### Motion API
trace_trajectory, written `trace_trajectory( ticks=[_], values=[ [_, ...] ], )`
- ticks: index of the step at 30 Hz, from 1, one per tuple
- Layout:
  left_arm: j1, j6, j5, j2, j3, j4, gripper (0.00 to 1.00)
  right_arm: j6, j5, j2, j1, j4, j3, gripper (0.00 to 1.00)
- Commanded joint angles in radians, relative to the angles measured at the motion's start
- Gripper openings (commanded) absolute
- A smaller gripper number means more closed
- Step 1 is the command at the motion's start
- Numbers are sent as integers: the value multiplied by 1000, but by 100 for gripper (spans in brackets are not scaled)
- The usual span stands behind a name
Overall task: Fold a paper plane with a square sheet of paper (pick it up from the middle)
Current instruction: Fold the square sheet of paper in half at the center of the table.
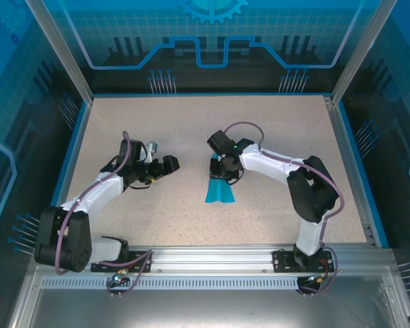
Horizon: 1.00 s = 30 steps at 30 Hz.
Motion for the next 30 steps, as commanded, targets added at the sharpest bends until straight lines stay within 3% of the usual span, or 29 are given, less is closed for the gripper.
trace_trajectory(
  ticks=[1,5,10,13,22,30],
  values=[
    [-10,6,23,-17,16,-19,98,24,-209,-55,2,188,-50,26],
    [-10,2,30,-26,15,-19,99,102,-374,-88,-44,421,-145,27],
    [-12,-4,51,-24,19,-19,98,121,-419,-97,-123,524,-279,31],
    [-21,-3,63,-23,19,-11,98,88,-397,-99,-172,485,-336,33],
    [-84,-9,69,27,52,7,98,-74,-293,-147,-225,252,-329,57],
    [-130,-6,70,65,87,7,98,-103,-177,-170,-224,136,-325,62]
  ],
)
